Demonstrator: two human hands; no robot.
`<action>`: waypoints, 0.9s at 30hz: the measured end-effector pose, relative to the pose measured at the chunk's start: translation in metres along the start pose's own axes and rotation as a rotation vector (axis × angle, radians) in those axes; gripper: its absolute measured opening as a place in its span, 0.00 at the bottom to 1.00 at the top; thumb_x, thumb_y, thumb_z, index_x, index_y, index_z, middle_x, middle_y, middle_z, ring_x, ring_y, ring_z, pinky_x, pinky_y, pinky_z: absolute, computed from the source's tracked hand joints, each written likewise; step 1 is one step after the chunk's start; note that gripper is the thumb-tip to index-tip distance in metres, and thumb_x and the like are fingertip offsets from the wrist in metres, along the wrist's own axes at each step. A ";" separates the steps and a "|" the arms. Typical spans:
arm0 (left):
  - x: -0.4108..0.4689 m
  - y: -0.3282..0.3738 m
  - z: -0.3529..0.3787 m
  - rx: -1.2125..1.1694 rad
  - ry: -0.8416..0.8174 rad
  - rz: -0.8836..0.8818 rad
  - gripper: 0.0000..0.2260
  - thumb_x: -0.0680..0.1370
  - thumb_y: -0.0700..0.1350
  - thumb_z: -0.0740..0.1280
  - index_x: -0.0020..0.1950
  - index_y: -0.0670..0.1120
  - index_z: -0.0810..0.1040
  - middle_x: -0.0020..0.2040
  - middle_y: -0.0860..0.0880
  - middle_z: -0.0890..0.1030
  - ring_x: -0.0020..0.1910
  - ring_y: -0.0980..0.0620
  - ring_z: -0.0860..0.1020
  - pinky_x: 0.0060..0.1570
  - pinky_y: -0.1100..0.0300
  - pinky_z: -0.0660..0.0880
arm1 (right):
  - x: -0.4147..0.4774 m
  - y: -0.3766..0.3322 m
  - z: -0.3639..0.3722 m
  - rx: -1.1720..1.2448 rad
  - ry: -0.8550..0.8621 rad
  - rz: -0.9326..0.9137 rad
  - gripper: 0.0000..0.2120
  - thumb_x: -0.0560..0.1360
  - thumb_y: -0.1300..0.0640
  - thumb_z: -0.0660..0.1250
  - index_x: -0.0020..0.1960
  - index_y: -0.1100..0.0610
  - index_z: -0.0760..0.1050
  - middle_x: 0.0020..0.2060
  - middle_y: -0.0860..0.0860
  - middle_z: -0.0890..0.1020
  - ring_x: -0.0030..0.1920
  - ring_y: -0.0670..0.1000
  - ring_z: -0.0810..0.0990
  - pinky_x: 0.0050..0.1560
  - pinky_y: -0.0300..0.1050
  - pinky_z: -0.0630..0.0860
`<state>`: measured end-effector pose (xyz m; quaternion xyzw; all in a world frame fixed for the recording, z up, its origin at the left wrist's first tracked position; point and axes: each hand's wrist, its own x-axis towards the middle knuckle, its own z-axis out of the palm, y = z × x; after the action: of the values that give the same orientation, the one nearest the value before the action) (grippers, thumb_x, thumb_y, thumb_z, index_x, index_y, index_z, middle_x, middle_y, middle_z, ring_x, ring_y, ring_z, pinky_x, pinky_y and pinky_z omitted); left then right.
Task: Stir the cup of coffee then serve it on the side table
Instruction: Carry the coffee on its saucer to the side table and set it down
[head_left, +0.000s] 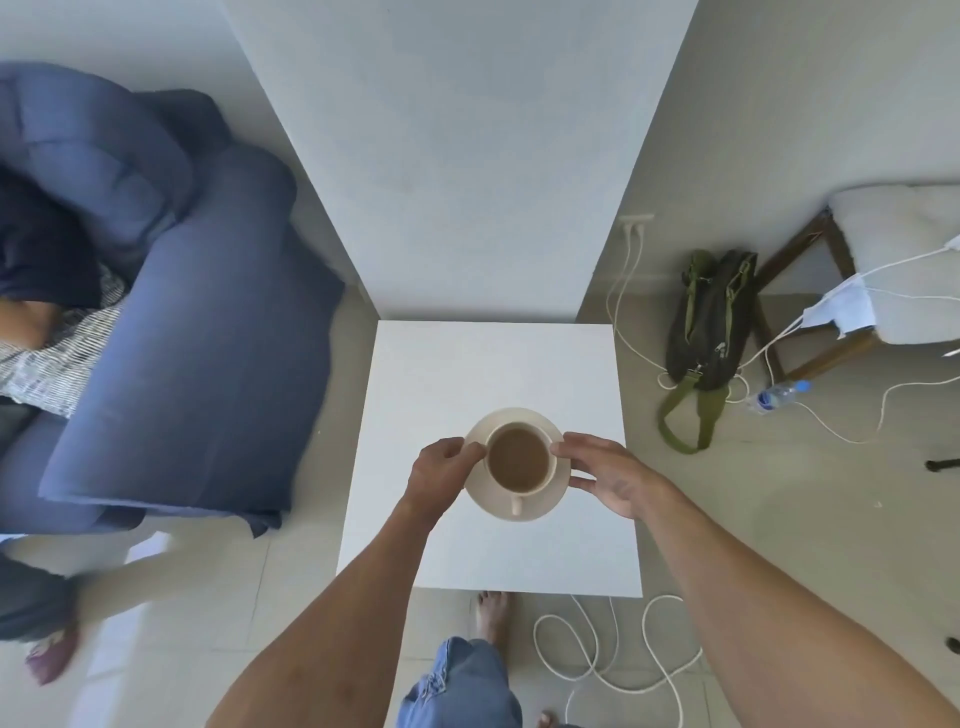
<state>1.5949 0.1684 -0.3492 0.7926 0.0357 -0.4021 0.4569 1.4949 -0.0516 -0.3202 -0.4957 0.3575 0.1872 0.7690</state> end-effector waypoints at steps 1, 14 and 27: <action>0.007 0.000 0.000 0.002 -0.007 -0.004 0.27 0.68 0.61 0.67 0.47 0.37 0.76 0.39 0.50 0.75 0.41 0.52 0.73 0.44 0.53 0.70 | 0.006 -0.001 -0.001 0.001 -0.001 0.005 0.08 0.73 0.60 0.72 0.50 0.57 0.74 0.46 0.53 0.79 0.50 0.51 0.76 0.65 0.52 0.72; 0.079 -0.023 0.005 -0.107 -0.056 -0.066 0.23 0.64 0.60 0.68 0.48 0.44 0.83 0.49 0.42 0.82 0.46 0.50 0.78 0.57 0.45 0.77 | 0.084 0.014 -0.010 0.091 0.051 0.110 0.08 0.74 0.62 0.71 0.52 0.56 0.76 0.49 0.50 0.80 0.56 0.49 0.76 0.69 0.50 0.69; 0.144 -0.050 0.012 -0.156 -0.065 -0.090 0.21 0.62 0.62 0.68 0.48 0.51 0.84 0.52 0.50 0.84 0.56 0.48 0.80 0.63 0.43 0.75 | 0.153 0.040 -0.017 0.140 0.107 0.107 0.16 0.74 0.61 0.71 0.59 0.64 0.73 0.46 0.51 0.75 0.50 0.48 0.75 0.73 0.55 0.66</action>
<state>1.6634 0.1442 -0.4836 0.7387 0.0875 -0.4439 0.4995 1.5664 -0.0592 -0.4616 -0.4304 0.4363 0.1758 0.7704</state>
